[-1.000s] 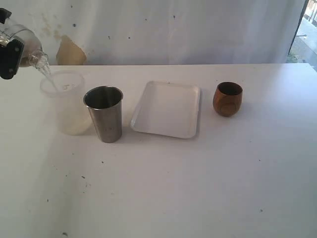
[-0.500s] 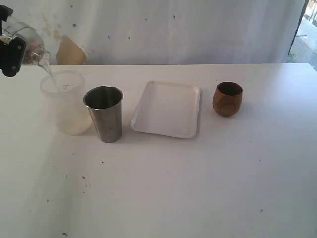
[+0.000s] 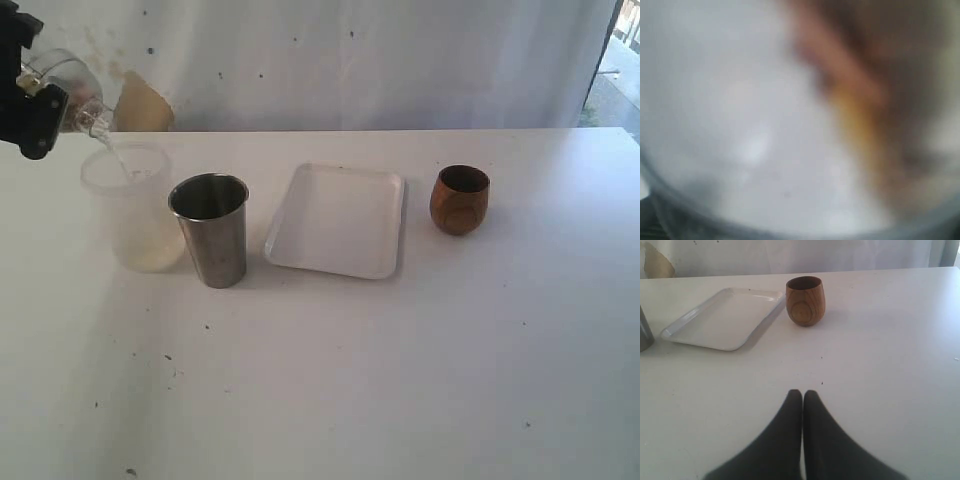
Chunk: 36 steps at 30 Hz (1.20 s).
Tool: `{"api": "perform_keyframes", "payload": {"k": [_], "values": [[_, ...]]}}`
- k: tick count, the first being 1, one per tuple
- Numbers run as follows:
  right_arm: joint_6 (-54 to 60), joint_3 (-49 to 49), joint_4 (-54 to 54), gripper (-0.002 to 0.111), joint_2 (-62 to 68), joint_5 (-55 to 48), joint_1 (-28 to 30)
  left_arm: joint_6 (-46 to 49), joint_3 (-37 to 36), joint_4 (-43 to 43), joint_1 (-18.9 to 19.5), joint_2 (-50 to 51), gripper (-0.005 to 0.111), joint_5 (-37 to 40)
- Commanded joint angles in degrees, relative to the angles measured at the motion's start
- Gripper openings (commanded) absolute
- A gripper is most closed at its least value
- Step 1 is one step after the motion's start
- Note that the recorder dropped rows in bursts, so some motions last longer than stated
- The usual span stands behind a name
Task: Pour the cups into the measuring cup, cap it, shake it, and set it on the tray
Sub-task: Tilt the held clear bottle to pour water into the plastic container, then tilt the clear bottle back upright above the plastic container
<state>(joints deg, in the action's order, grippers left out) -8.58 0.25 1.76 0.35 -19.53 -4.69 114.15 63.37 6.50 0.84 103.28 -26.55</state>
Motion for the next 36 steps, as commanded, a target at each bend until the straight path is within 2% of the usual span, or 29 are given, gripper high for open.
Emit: {"api": "perform_keyframes", "payload": {"k": [1, 12, 36], "values": [[-0.22, -0.25, 0.39, 0.0, -0.35, 0.21, 0.05, 0.24, 0.73, -0.93, -0.44, -0.69, 0.0, -5.08], [-0.22, -0.25, 0.26, 0.0, -0.35, 0.21, 0.05, 0.01, 0.73, -0.03, -0.44, -0.69, 0.0, -8.17], [-0.22, -0.25, 0.38, 0.0, -0.35, 0.31, 0.05, 0.01, 0.73, -0.03, -0.44, -0.69, 0.0, -8.17]]}}
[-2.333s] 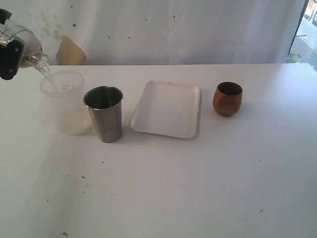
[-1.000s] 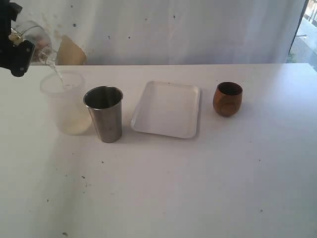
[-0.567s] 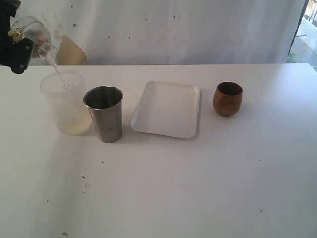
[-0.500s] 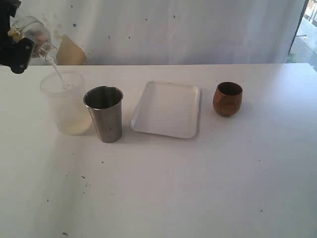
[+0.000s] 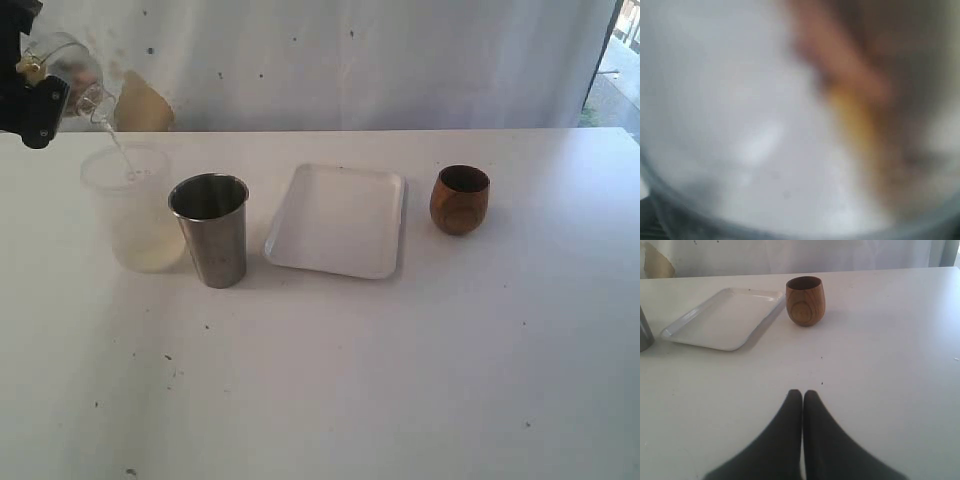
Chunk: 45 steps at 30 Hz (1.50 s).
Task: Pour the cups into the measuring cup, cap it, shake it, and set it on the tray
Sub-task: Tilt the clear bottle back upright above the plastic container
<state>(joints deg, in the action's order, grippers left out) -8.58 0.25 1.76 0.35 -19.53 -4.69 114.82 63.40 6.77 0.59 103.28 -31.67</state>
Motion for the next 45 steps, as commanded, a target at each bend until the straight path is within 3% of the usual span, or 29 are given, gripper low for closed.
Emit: {"api": "perform_keyframes", "payload": {"k": [1, 23, 30, 45], "values": [[-0.22, -0.25, 0.38, 0.0, -0.35, 0.31, 0.05, -0.66, 0.69, -0.29, -0.19, -0.69, 0.0, -3.05], [-0.22, -0.25, 0.26, 0.0, -0.35, 0.21, 0.05, -0.64, 0.69, -0.02, -0.08, -0.69, 0.0, -2.46], [-0.22, -0.25, 0.4, 0.0, -0.35, 0.32, 0.05, -0.39, 0.69, 9.17, -0.08, -0.69, 0.0, -3.27], [-0.22, -0.25, 0.4, 0.0, -0.35, 0.22, 0.05, 3.53, 0.69, 16.52, -0.08, -0.69, 0.0, -5.05]]}}
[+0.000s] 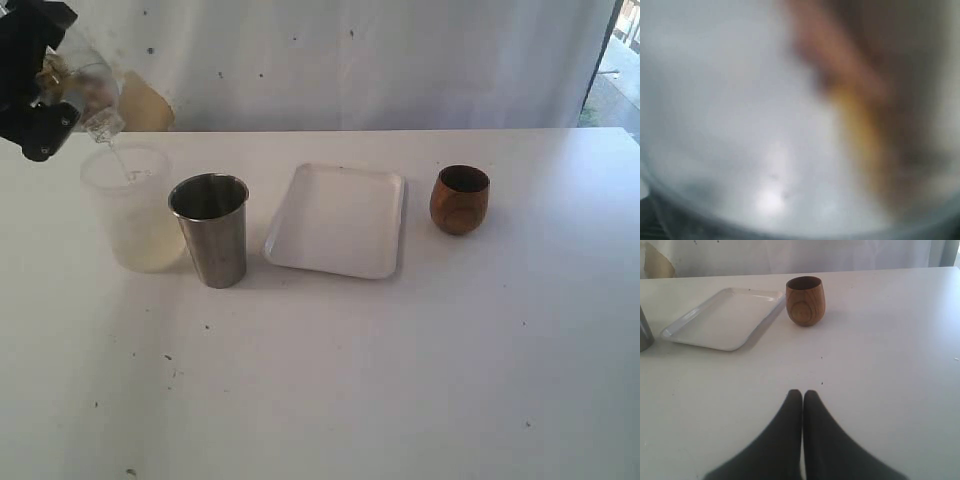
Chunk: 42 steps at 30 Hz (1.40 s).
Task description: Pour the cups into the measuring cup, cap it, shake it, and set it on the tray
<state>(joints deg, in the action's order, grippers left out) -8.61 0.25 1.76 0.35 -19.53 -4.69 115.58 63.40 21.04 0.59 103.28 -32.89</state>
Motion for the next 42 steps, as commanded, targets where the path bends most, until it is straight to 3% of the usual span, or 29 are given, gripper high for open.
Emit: {"api": "perform_keyframes", "payload": {"k": [1, 8, 16, 34, 42], "values": [[-0.19, -0.25, 0.4, 0.0, -0.35, 0.22, 0.05, 3.91, 0.69, 2.98, -0.08, -0.69, 0.0, -4.66], [-0.19, -0.25, 0.25, 0.0, -0.35, 0.32, 0.05, 5.64, 0.69, 4.84, -0.08, -0.69, 0.0, -9.4], [-0.19, -0.25, 0.25, 0.0, -0.35, 0.32, 0.05, 5.8, 0.69, 15.79, -0.08, -0.69, 0.0, -10.4], [-0.19, -0.25, 0.35, 0.0, -0.35, 0.32, 0.05, 5.8, 1.41, 21.59, -0.08, -0.69, 0.0, -12.49], [-0.19, -0.25, 0.35, 0.0, -0.35, 0.32, 0.05, 5.8, 6.67, 32.71, -0.08, -0.69, 0.0, -12.49]]}}
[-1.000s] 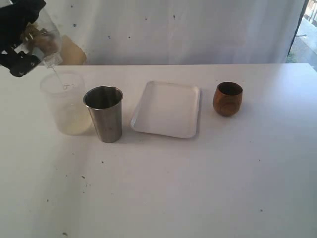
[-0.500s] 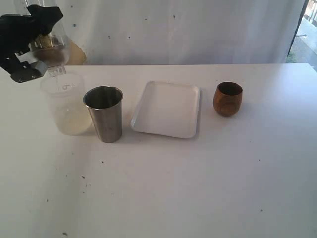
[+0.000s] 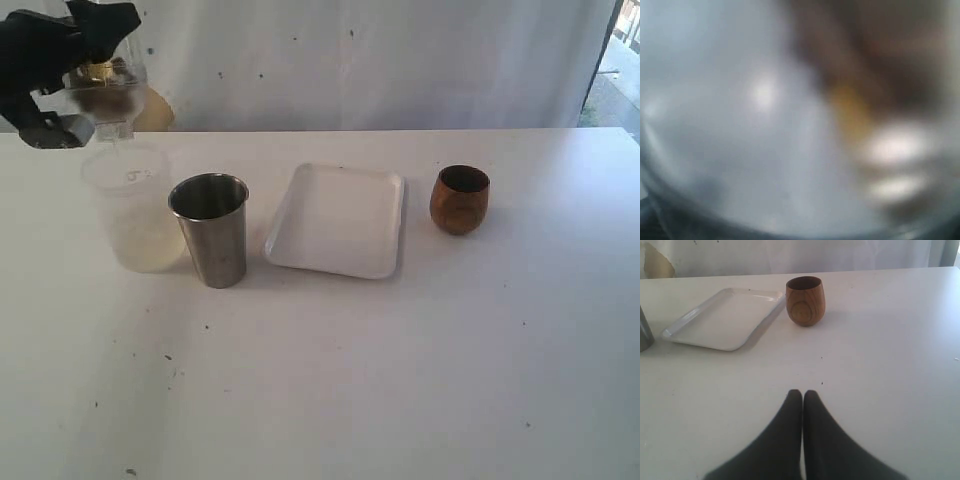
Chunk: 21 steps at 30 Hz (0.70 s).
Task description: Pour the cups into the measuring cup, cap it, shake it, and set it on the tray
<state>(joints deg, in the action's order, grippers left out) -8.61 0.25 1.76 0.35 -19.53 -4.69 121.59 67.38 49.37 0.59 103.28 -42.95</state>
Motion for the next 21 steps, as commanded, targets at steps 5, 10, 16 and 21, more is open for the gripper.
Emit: {"api": "perform_keyframes", "payload": {"k": [5, 10, 16, 21], "values": [[-0.19, -0.25, 0.35, 0.0, -0.35, 0.32, 0.05, -0.21, 2.94, 6.04, -0.08, -0.69, 0.0, -2.43], [-0.19, -0.25, 0.35, 0.0, -0.35, 0.32, 0.05, -0.21, 2.94, 7.49, -0.08, -0.69, 0.0, -4.09], [-0.19, -0.25, 0.35, 0.0, -0.35, 0.32, 0.05, -0.21, 2.94, 7.24, -0.08, -0.69, 0.0, -8.88], [-0.19, -0.25, 0.35, 0.0, -0.35, 0.32, 0.05, -0.21, 2.94, 7.24, -0.08, -0.69, 0.0, -8.87]]}}
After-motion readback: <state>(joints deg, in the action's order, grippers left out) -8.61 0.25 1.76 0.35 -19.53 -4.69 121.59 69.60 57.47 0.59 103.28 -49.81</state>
